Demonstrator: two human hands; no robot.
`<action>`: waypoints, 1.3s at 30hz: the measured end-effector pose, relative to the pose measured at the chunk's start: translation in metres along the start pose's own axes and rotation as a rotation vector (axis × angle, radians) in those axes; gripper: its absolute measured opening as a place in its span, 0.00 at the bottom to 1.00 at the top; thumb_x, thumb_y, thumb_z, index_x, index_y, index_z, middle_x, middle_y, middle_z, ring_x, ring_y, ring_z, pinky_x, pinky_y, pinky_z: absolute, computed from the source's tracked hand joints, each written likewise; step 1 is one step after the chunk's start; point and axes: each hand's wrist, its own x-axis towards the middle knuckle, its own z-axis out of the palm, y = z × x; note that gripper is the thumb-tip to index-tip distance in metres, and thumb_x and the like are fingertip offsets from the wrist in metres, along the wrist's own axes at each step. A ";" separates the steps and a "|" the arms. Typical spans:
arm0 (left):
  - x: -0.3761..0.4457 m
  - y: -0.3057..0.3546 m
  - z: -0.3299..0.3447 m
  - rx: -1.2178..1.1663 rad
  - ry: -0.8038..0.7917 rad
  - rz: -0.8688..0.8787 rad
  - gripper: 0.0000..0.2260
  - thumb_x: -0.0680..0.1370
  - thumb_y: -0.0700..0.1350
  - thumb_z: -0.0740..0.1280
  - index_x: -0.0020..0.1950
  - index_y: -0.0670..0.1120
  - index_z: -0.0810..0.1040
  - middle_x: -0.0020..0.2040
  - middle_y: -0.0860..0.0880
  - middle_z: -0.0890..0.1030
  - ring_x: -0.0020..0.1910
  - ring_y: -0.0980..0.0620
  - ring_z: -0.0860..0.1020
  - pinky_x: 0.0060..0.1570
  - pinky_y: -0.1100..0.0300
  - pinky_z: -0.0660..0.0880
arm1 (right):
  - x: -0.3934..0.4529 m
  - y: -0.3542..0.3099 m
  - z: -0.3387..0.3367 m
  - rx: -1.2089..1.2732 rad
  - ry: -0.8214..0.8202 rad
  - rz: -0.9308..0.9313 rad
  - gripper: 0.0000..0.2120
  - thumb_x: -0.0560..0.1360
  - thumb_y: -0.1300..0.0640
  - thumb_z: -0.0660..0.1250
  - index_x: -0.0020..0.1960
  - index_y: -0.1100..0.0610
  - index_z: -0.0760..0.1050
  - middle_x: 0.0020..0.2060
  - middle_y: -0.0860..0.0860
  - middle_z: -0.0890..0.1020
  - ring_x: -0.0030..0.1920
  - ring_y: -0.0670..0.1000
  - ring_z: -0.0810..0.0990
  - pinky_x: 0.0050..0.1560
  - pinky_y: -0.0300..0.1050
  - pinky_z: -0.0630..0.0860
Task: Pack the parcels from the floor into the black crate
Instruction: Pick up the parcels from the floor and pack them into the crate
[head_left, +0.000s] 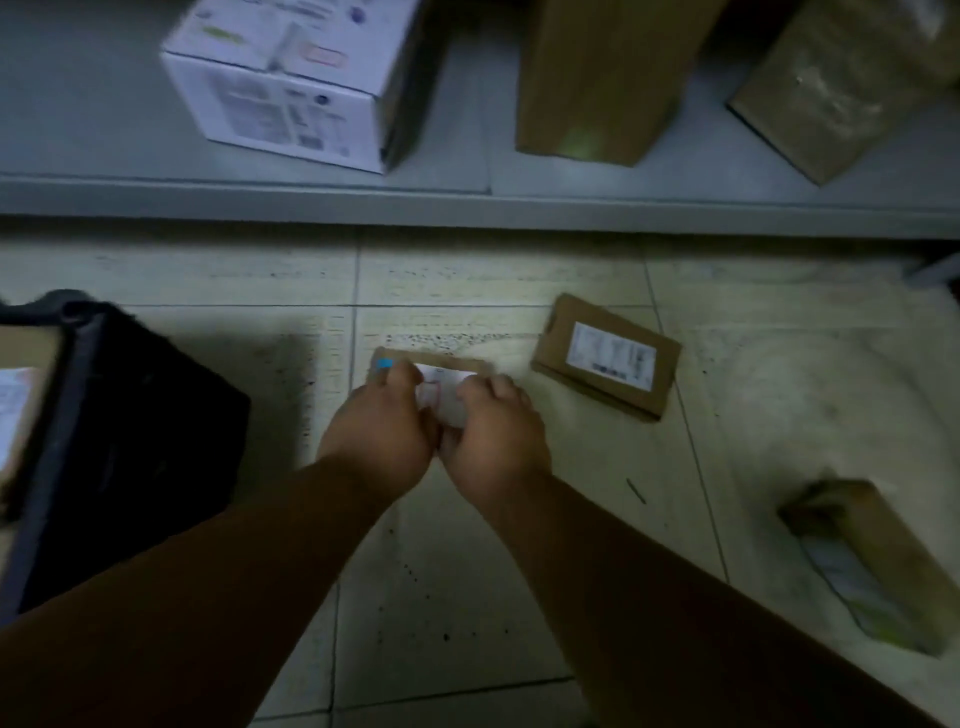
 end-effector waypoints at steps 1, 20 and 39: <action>0.002 -0.001 0.008 -0.004 -0.011 -0.051 0.16 0.78 0.49 0.65 0.64 0.48 0.70 0.59 0.46 0.78 0.53 0.47 0.78 0.51 0.53 0.76 | 0.000 0.012 -0.001 -0.005 -0.020 0.032 0.22 0.76 0.46 0.65 0.67 0.52 0.69 0.63 0.54 0.72 0.63 0.57 0.71 0.61 0.51 0.72; 0.046 -0.022 -0.037 -0.407 0.079 -0.523 0.25 0.78 0.57 0.65 0.70 0.45 0.72 0.62 0.43 0.79 0.58 0.43 0.79 0.60 0.51 0.76 | 0.046 -0.002 -0.016 0.851 0.091 0.331 0.13 0.74 0.51 0.72 0.51 0.56 0.73 0.40 0.51 0.78 0.40 0.49 0.77 0.34 0.38 0.68; -0.126 -0.192 -0.257 -1.425 0.677 -0.562 0.17 0.78 0.49 0.69 0.64 0.44 0.74 0.52 0.40 0.84 0.48 0.42 0.84 0.49 0.47 0.81 | -0.033 -0.288 -0.034 0.786 -0.368 -0.359 0.10 0.78 0.45 0.67 0.57 0.45 0.73 0.49 0.46 0.83 0.49 0.47 0.83 0.47 0.47 0.80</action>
